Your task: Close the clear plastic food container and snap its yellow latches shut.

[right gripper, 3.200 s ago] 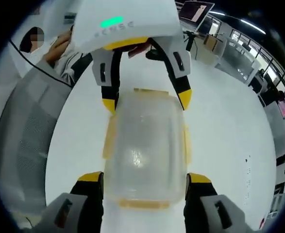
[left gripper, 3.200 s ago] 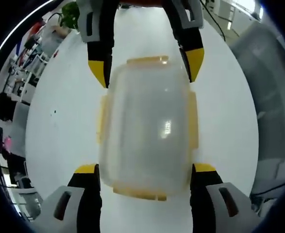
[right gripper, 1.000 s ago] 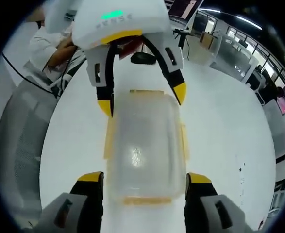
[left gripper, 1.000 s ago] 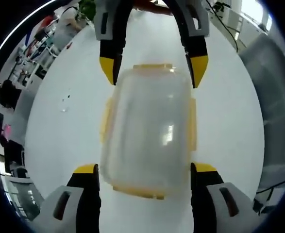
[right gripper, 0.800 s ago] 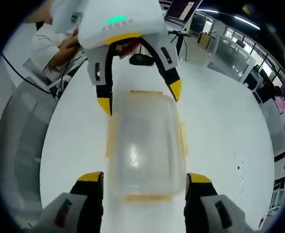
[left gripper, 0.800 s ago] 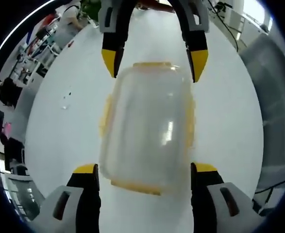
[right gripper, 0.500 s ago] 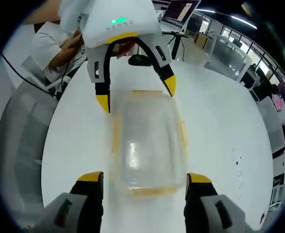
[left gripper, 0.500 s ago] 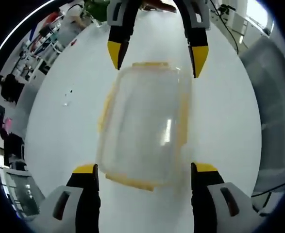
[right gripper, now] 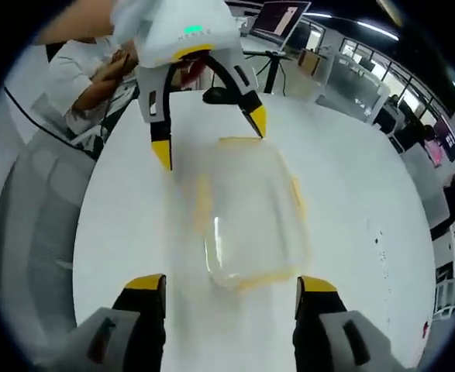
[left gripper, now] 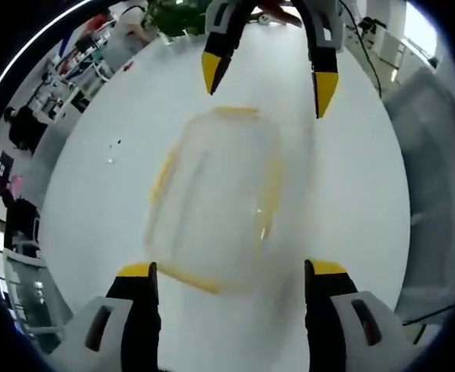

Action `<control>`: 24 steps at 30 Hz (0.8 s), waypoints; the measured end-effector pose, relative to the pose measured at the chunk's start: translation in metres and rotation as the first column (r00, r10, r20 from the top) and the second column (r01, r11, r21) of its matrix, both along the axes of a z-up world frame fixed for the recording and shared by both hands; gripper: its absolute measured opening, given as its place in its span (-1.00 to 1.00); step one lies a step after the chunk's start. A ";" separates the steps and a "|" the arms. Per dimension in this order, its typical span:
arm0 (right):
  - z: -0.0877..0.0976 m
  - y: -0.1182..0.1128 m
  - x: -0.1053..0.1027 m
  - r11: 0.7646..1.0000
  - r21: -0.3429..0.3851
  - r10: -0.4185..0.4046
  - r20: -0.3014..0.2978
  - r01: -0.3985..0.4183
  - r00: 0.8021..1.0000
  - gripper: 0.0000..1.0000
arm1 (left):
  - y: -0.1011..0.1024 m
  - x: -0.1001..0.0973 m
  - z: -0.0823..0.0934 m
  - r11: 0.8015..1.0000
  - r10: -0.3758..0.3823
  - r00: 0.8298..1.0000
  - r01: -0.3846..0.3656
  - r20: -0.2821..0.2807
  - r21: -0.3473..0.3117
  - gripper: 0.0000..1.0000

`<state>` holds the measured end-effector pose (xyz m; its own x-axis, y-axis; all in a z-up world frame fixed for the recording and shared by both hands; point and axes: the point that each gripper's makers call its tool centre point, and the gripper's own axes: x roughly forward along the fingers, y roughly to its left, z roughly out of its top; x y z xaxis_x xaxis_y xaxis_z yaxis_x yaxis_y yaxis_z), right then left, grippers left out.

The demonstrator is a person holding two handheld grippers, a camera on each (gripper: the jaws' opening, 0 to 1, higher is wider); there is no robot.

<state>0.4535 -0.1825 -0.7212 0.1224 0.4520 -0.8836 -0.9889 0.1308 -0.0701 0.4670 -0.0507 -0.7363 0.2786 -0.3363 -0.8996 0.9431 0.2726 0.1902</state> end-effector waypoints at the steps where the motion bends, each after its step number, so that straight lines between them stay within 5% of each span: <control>1: 0.000 -0.001 -0.003 1.000 0.004 -0.005 0.004 0.005 1.000 0.33 | 0.001 -0.002 0.000 1.000 0.002 1.000 -0.002 -0.002 -0.004 0.50; 14: 0.011 -0.003 -0.023 0.975 0.154 -0.172 0.047 0.163 0.984 0.34 | 0.001 -0.017 0.016 0.983 0.129 0.990 -0.121 0.050 -0.137 0.50; 18: 0.013 -0.006 -0.029 0.966 0.176 -0.202 0.055 0.190 0.978 0.35 | -0.002 -0.019 0.029 0.960 0.197 0.975 -0.171 0.098 -0.223 0.48; 24: 0.022 -0.008 -0.043 0.949 0.235 -0.237 0.091 0.211 0.967 0.35 | 0.001 -0.036 0.033 0.942 0.238 0.966 -0.205 0.100 -0.266 0.50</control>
